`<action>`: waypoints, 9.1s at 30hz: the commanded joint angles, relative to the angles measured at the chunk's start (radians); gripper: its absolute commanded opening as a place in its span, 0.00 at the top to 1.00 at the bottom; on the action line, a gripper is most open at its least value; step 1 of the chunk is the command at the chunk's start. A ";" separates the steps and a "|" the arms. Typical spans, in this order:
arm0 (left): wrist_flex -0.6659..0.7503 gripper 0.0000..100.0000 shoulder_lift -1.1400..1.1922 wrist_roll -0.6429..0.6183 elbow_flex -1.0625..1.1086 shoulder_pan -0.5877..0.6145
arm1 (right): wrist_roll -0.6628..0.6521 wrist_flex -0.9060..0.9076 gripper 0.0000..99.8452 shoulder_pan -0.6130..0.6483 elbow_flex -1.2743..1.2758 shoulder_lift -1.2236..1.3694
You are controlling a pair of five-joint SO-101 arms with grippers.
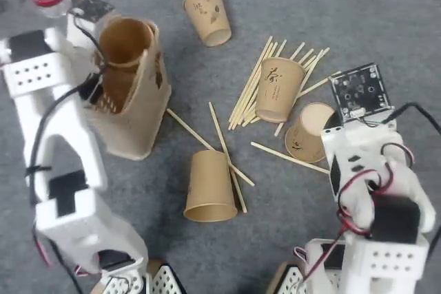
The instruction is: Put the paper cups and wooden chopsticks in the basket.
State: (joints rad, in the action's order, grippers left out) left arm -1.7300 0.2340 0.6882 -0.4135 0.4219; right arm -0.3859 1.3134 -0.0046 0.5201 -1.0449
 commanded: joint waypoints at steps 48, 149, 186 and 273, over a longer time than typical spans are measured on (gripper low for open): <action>-0.023 0.76 -0.281 -0.193 -0.074 0.697 | -0.144 0.199 0.72 0.909 0.333 -0.163; 0.807 0.76 -0.738 -0.362 1.549 0.988 | 0.153 0.156 0.99 0.789 -1.935 1.629; 0.592 0.76 -1.410 -0.354 1.807 0.842 | 0.083 0.486 0.82 0.513 -1.180 1.033; 0.990 0.99 0.143 -0.830 -0.101 -0.462 | 0.192 -0.725 0.99 0.073 0.586 0.421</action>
State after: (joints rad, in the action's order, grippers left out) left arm -0.7419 0.3690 -0.1358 -0.4703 -0.0767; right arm -0.1772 0.6015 0.0430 1.0986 -0.6137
